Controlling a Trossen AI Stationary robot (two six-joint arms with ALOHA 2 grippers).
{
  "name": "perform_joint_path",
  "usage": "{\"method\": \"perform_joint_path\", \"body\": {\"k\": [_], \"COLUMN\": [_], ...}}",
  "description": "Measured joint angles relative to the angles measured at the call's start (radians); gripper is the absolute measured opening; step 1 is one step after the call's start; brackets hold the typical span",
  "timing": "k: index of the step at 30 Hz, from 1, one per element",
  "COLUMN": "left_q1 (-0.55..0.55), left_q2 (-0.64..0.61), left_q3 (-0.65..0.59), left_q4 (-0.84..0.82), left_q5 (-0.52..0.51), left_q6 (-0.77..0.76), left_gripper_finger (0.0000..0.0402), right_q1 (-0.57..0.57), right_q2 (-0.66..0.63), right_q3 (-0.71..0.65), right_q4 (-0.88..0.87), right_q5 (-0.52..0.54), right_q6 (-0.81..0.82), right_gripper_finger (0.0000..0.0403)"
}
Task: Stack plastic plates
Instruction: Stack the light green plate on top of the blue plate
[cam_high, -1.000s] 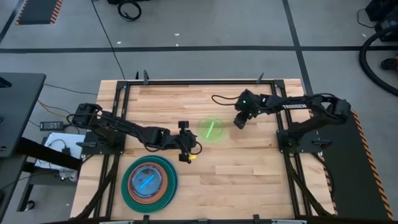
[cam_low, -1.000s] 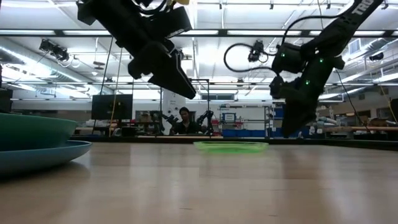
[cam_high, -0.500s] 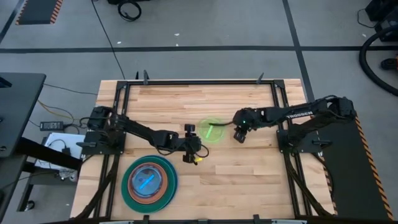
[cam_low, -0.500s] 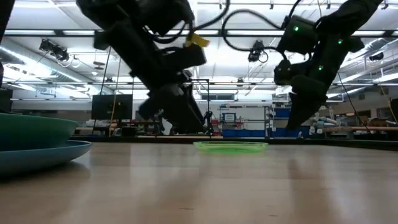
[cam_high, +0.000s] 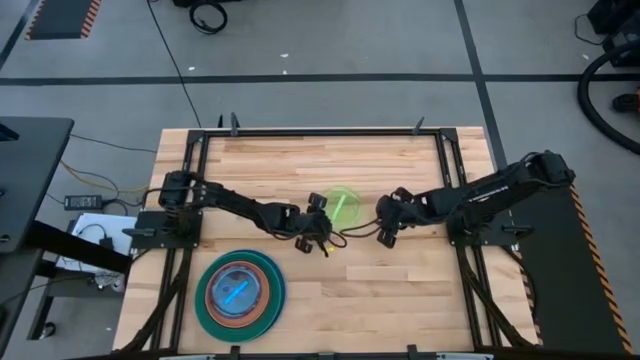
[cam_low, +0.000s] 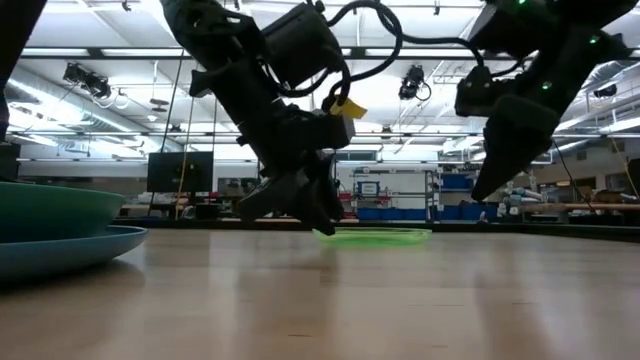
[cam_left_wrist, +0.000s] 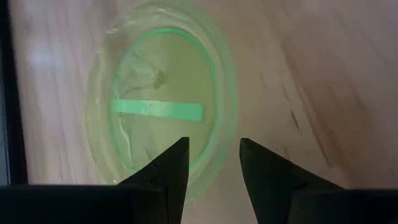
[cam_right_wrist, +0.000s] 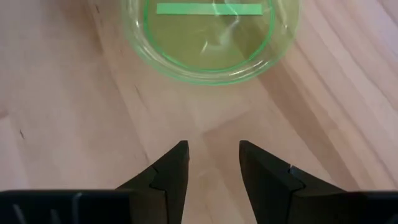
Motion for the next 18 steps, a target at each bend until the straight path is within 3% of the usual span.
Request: {"method": "perform_joint_path", "body": {"k": [10,18], "left_q1": [0.05,0.083], "left_q2": [0.0,-0.001], "left_q3": [0.0,0.0], "left_q4": [-0.052,-0.059], "left_q5": [0.095,0.152], "left_q6": [0.06,0.08], "left_gripper_finger": [0.0141,0.0134], "right_q1": [0.112,0.155], "right_q2": [0.0,0.0], "right_q3": [0.0,0.0], "right_q4": [0.029,0.078], "right_q5": [0.093,0.092], "right_q6": [0.089,0.115], "right_gripper_finger": [0.0153,0.0153]}}
